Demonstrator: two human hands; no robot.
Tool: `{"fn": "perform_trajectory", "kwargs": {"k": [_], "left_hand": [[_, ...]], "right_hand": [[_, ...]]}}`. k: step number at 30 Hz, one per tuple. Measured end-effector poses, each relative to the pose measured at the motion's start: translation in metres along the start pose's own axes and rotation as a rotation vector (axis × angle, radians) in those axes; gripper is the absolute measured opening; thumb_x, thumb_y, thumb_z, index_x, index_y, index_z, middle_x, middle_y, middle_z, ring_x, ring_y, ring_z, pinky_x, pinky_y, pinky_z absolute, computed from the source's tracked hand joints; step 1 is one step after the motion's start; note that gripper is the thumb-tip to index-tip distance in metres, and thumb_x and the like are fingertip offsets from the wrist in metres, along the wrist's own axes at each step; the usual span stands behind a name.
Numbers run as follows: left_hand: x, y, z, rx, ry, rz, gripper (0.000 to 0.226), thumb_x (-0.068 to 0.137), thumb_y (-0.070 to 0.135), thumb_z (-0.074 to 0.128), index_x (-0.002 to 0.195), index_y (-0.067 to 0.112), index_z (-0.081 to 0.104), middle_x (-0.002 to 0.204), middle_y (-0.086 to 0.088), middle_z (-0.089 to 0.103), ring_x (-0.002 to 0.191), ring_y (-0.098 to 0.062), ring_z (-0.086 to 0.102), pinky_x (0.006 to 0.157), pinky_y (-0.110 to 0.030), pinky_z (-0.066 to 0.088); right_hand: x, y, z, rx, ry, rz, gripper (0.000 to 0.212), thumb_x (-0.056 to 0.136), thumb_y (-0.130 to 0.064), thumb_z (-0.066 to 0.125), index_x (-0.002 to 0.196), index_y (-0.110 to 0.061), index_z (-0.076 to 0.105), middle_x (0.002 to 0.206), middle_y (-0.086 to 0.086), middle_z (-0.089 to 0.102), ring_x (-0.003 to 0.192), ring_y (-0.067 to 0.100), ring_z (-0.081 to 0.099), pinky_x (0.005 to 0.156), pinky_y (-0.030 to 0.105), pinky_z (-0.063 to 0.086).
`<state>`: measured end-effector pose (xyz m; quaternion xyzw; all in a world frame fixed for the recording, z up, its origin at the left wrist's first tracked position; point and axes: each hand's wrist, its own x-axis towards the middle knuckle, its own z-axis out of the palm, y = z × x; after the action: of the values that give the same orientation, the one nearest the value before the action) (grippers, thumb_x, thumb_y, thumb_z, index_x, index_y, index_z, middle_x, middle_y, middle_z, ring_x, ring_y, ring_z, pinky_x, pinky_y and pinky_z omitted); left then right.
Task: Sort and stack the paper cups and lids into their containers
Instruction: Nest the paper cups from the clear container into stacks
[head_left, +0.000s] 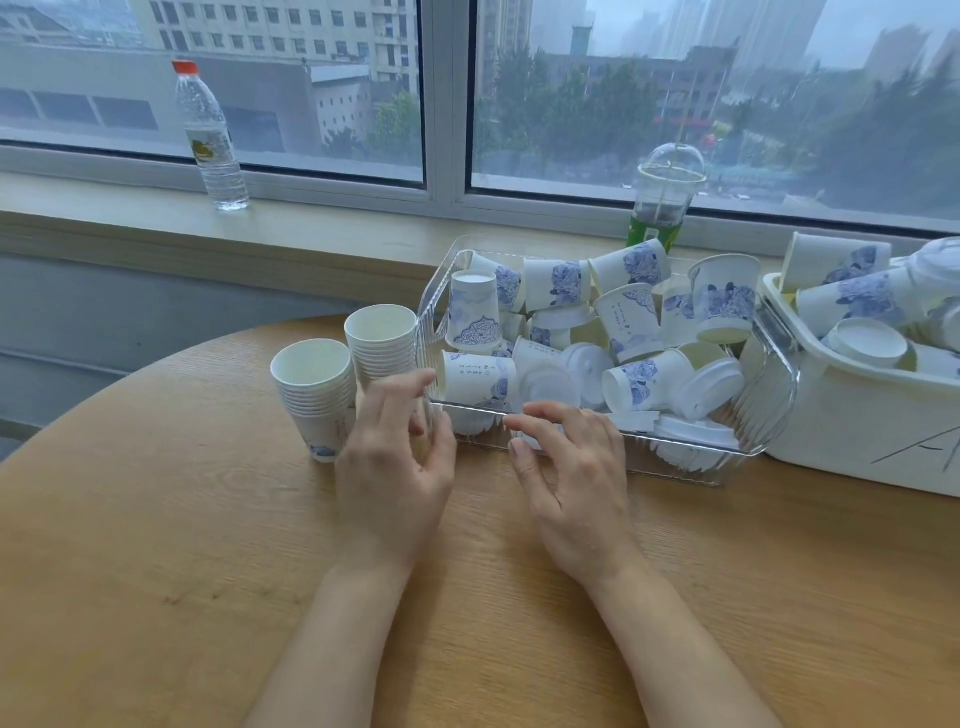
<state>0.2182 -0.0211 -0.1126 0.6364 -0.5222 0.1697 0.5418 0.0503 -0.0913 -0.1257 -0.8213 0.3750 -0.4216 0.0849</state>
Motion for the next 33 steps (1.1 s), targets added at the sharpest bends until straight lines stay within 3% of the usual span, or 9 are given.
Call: {"fn": "perform_trajectory", "kwargs": {"k": [4, 7, 10, 13, 16, 23, 29, 33], "left_hand": [[-0.007, -0.007, 0.014, -0.097, -0.104, -0.099, 0.050, 0.087, 0.003, 0.077, 0.134, 0.015, 0.063, 0.116, 0.007, 0.060, 0.081, -0.006, 0.058, 0.078, -0.038, 0.057], [-0.007, -0.010, 0.016, -0.144, -0.086, -0.119, 0.049, 0.088, 0.004, 0.076, 0.133, 0.015, 0.063, 0.115, 0.008, 0.059, 0.085, -0.006, 0.060, 0.074, -0.041, 0.059], [-0.007, -0.012, 0.016, -0.167, -0.038, -0.197, 0.044, 0.089, 0.006, 0.077, 0.129, 0.018, 0.063, 0.110, 0.007, 0.056, 0.084, -0.007, 0.062, 0.073, -0.044, 0.060], [-0.005, -0.014, 0.016, -0.174, -0.015, -0.241, 0.041, 0.089, 0.008, 0.078, 0.126, 0.019, 0.063, 0.106, 0.007, 0.056, 0.085, -0.014, 0.063, 0.075, -0.044, 0.060], [-0.004, -0.012, 0.015, -0.145, -0.033, -0.218, 0.034, 0.090, 0.011, 0.077, 0.119, 0.017, 0.063, 0.094, 0.006, 0.054, 0.081, -0.017, 0.059, 0.078, -0.041, 0.055], [-0.006, -0.010, 0.015, -0.103, -0.058, -0.241, 0.022, 0.090, 0.018, 0.078, 0.104, 0.020, 0.061, 0.073, 0.011, 0.045, 0.068, -0.013, 0.050, 0.066, -0.034, 0.047], [-0.008, -0.011, 0.015, -0.080, -0.061, -0.239, 0.014, 0.093, 0.024, 0.075, 0.100, 0.024, 0.064, 0.072, 0.012, 0.051, 0.068, -0.008, 0.054, 0.065, -0.035, 0.050], [-0.007, -0.010, 0.015, -0.101, -0.054, -0.260, 0.023, 0.095, 0.040, 0.069, 0.114, 0.027, 0.066, 0.076, 0.011, 0.059, 0.071, -0.008, 0.060, 0.067, -0.039, 0.055]], "right_hand": [[0.012, -0.002, -0.002, -0.039, -0.016, 0.024, 0.032, 0.100, -0.041, 0.057, 0.128, -0.031, 0.069, 0.128, -0.014, 0.062, 0.120, 0.011, 0.056, 0.110, 0.033, 0.034], [0.035, -0.007, 0.000, -0.046, -0.020, 0.005, 0.035, 0.099, -0.036, 0.063, 0.133, -0.031, 0.066, 0.132, -0.011, 0.062, 0.124, 0.014, 0.055, 0.108, 0.035, 0.037], [0.070, -0.011, 0.005, -0.031, -0.130, -0.009, 0.041, 0.098, -0.030, 0.067, 0.139, -0.030, 0.062, 0.137, -0.007, 0.063, 0.129, 0.016, 0.052, 0.110, 0.031, 0.032], [0.097, -0.009, 0.013, -0.060, -0.340, 0.022, 0.046, 0.097, -0.034, 0.069, 0.142, -0.031, 0.060, 0.138, -0.005, 0.064, 0.130, 0.019, 0.054, 0.114, 0.039, 0.037], [0.107, -0.004, 0.017, -0.057, -0.441, 0.084, 0.048, 0.093, -0.039, 0.074, 0.140, -0.034, 0.061, 0.138, -0.006, 0.063, 0.131, 0.018, 0.054, 0.116, 0.044, 0.039], [0.114, 0.004, 0.004, 0.015, -0.564, 0.142, 0.057, 0.090, -0.033, 0.081, 0.143, -0.032, 0.059, 0.138, -0.006, 0.065, 0.129, 0.014, 0.057, 0.114, 0.034, 0.042], [0.110, 0.004, -0.003, 0.024, -0.569, 0.145, 0.053, 0.094, -0.038, 0.076, 0.144, -0.033, 0.056, 0.136, -0.005, 0.065, 0.125, 0.017, 0.058, 0.107, 0.033, 0.044], [0.115, 0.007, -0.014, 0.163, -0.496, 0.173, 0.047, 0.095, -0.047, 0.071, 0.140, -0.042, 0.056, 0.123, -0.012, 0.070, 0.114, 0.011, 0.063, 0.102, 0.040, 0.050]]}}
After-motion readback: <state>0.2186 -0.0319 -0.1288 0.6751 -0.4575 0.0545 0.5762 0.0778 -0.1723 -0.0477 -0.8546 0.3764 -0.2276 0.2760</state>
